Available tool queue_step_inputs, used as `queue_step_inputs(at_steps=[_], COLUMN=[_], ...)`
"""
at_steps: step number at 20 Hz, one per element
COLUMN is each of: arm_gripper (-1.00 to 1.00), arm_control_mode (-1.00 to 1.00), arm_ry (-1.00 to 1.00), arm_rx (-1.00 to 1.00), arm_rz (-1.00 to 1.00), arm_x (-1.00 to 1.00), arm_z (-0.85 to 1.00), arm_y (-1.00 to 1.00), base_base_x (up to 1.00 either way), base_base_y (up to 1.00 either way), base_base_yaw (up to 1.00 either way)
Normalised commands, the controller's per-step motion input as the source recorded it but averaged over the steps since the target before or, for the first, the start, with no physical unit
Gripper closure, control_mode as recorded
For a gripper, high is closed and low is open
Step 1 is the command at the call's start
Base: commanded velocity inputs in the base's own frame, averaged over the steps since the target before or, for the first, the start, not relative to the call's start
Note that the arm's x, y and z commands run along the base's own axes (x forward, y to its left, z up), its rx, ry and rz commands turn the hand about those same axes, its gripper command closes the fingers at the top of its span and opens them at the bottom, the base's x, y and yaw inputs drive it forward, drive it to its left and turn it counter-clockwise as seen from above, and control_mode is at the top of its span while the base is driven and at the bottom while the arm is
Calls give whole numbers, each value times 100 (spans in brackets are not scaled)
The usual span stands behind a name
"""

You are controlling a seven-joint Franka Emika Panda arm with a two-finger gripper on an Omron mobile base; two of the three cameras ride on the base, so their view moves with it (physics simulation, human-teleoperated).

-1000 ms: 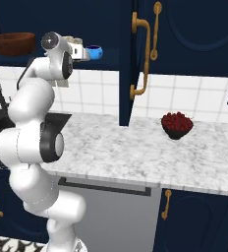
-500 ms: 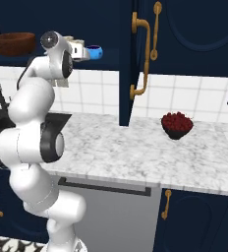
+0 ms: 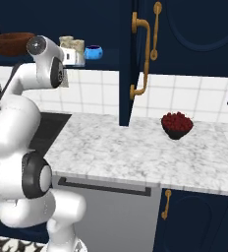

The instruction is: Gather all objects into one cabinet and sort the glasses and bowls to opposite sides.

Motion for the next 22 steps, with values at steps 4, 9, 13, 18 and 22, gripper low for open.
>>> queue_step_inputs(at_steps=[4,9,13,18,22], arm_gripper=[-100,-100,-100,-100,-100], arm_control_mode=[-100,-100,-100,-100,-100], arm_ry=[30,42,22,5,0], arm_rx=[-2,-12,-2,0,0], arm_rz=[0,0,0,0,0], arm_x=[-100,-86,-38,-1,0], arm_z=[-89,-100,-64,-6,0], arm_y=[-4,0,0,0,0], base_base_x=[0,0,0,0,0], base_base_y=[0,0,0,0,0], base_base_yaw=[0,0,0,0,0])
